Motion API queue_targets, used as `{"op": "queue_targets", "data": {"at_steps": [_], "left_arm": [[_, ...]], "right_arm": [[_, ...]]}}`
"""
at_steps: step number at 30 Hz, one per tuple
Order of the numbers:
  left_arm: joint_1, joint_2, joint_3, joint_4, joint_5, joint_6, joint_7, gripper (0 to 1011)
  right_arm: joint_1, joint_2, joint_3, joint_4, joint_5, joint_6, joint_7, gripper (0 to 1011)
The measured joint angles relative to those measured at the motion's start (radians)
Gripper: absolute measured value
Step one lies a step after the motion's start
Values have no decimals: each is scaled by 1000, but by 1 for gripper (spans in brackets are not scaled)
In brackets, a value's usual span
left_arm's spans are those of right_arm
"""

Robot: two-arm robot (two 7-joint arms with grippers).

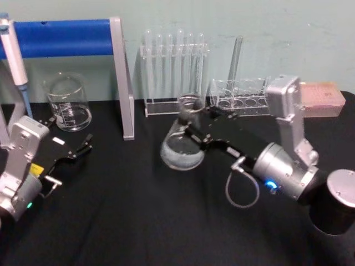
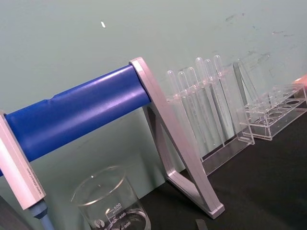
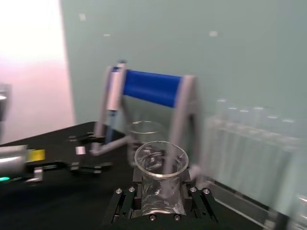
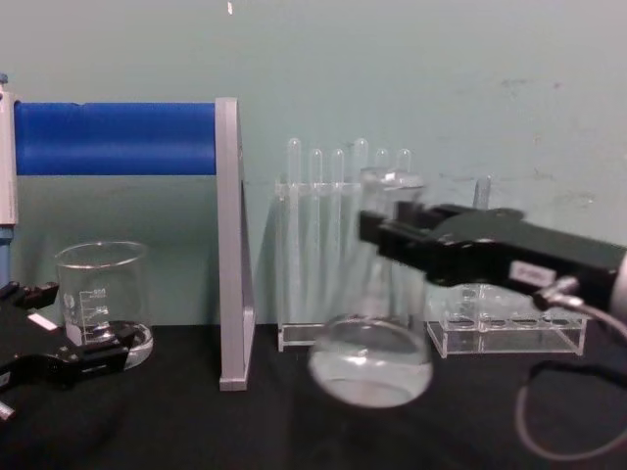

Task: Grasp the erlenmeyer flask with one hand, shake it three times, then place it back.

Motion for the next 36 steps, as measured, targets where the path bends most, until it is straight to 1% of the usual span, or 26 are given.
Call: {"op": "queue_targets", "data": {"at_steps": [1,4,5,7,8,10,11,14,15,17,18,22,26,30,33,34,36], "left_arm": [[0,0,0,0,0,0,0,1001],[0,0,0,0,0,0,0,1001],[0,0,0,0,0,0,0,1001],[0,0,0,0,0,0,0,1001],[0,0,0,0,0,0,0,1001],[0,0,0,0,0,0,0,1001],[0,0,0,0,0,0,0,1001],[0,0,0,0,0,0,0,1001],[0,0,0,0,0,0,0,1001],[0,0,0,0,0,0,0,1001],[0,0,0,0,0,0,0,1001],[0,0,0,0,0,0,0,1001],[0,0,0,0,0,0,0,1001],[0,0,0,0,0,0,0,1001],[0,0,0,0,0,0,0,1001],[0,0,0,0,0,0,0,1001],[0,0,0,0,0,0,0,1001]], "right_arm": [[-11,4,18,-7,-4,0,-22,452],[-30,9,50,-18,-9,0,-57,452],[-45,12,74,-27,-13,0,-81,452],[-60,16,98,-36,-18,1,-105,452],[-75,19,120,-46,-24,3,-126,452],[-90,23,142,-57,-32,5,-148,452],[-106,27,163,-68,-39,6,-169,452],[-130,30,194,-86,-46,6,-196,452],[-145,32,213,-96,-50,7,-213,452],[-162,33,232,-106,-54,9,-227,452],[-176,34,248,-116,-57,11,-240,452],[-202,33,280,-133,-65,15,-258,452],[-211,28,293,-139,-71,19,-262,452],[-206,20,292,-137,-78,23,-247,452],[-187,11,275,-126,-82,27,-220,452],[-174,6,261,-117,-85,28,-203,452],[-160,0,245,-106,-87,29,-182,452]]}}
